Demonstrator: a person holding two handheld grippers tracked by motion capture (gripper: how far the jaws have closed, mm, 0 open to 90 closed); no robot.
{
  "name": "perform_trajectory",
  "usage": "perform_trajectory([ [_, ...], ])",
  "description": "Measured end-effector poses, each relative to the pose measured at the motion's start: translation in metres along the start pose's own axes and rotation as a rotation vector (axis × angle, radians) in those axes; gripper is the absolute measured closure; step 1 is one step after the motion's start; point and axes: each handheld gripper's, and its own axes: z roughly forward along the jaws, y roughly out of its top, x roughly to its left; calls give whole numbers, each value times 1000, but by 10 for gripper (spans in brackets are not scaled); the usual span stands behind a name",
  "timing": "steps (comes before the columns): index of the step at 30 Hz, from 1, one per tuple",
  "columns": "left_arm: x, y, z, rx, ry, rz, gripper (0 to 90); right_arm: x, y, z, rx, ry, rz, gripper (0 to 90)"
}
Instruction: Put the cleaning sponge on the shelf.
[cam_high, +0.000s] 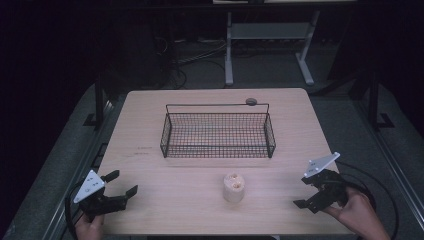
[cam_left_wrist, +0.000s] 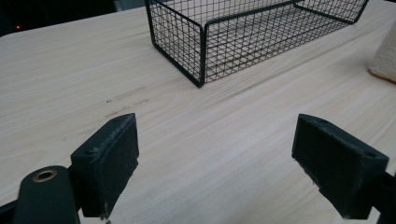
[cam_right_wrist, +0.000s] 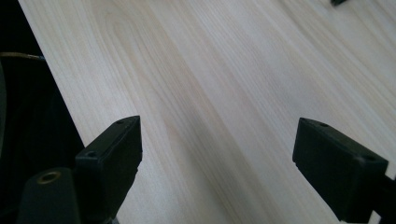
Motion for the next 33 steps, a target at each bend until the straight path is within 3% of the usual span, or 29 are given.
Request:
perform_trajectory([
  [33, 0, 0, -2, -3, -5, 0, 140, 20, 55, 8, 79, 43, -152, 152],
])
